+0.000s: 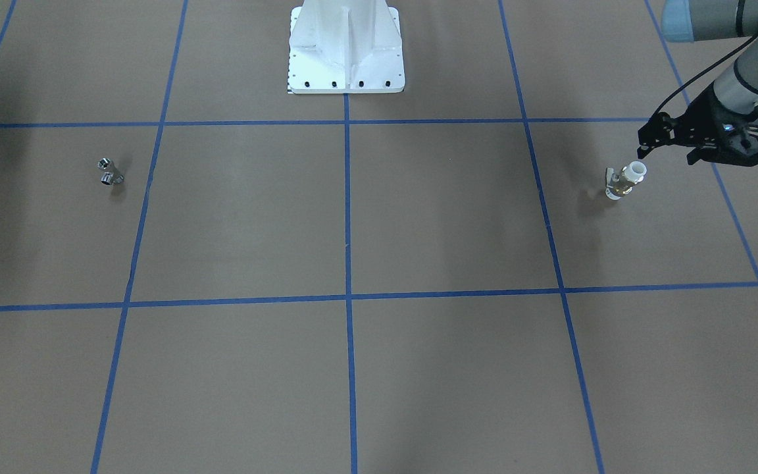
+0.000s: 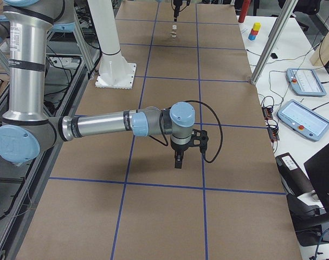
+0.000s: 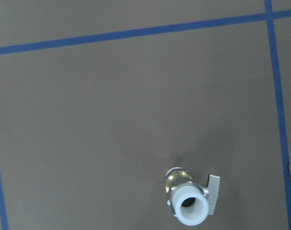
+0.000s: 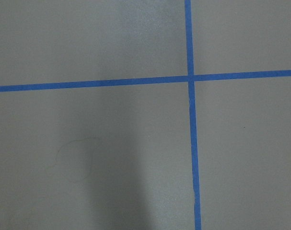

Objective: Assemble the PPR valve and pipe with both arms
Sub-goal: 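Close the left gripper on the white fitting and lift it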

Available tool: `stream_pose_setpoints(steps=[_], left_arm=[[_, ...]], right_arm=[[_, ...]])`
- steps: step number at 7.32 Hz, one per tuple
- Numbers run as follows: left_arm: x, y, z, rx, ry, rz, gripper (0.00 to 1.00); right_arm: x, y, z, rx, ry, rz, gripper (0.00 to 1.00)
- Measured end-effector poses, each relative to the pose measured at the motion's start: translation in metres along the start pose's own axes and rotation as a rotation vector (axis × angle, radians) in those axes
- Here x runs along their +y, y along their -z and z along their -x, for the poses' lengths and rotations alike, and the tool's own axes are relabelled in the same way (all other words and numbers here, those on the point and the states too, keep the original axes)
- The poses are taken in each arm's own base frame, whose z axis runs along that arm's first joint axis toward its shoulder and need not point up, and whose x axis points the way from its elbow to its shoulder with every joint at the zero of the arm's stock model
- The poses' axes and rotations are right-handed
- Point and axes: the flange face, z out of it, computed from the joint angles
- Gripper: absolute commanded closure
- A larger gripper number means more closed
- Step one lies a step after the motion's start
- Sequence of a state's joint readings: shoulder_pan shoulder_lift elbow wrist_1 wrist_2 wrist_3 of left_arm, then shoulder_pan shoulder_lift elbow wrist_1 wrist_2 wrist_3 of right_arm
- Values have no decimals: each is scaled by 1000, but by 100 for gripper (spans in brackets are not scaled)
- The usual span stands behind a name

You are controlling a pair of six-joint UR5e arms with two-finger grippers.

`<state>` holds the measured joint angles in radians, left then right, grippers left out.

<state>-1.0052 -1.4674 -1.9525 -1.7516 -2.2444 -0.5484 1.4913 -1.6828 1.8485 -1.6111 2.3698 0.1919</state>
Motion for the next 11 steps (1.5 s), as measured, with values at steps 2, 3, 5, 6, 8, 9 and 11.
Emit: stream_pose_setpoints(steps=[2, 3, 5, 6, 8, 9, 11], left_arm=[[-6, -24, -12, -2, -13, 0, 14], [-6, -32, -16, -1, -11, 6, 22], [-5, -42, -16, -4, -5, 20, 36], [-4, -43, -15, -3, 1, 25, 40], [-4, -44, -15, 0, 5, 30, 44], [-3, -45, -14, -1, 8, 33, 43], [-2, -45, -12, -3, 13, 38, 43]], right_arm=[[0, -1, 2, -1, 9, -3, 0], [-1, 0, 3, -2, 14, -7, 0], [-1, -1, 5, -3, 22, -11, 0], [-1, -2, 6, -3, 25, -9, 0], [-1, -3, 8, -2, 29, -6, 0], [-1, -4, 8, -2, 32, -5, 0], [-1, -4, 9, -2, 32, -4, 0]])
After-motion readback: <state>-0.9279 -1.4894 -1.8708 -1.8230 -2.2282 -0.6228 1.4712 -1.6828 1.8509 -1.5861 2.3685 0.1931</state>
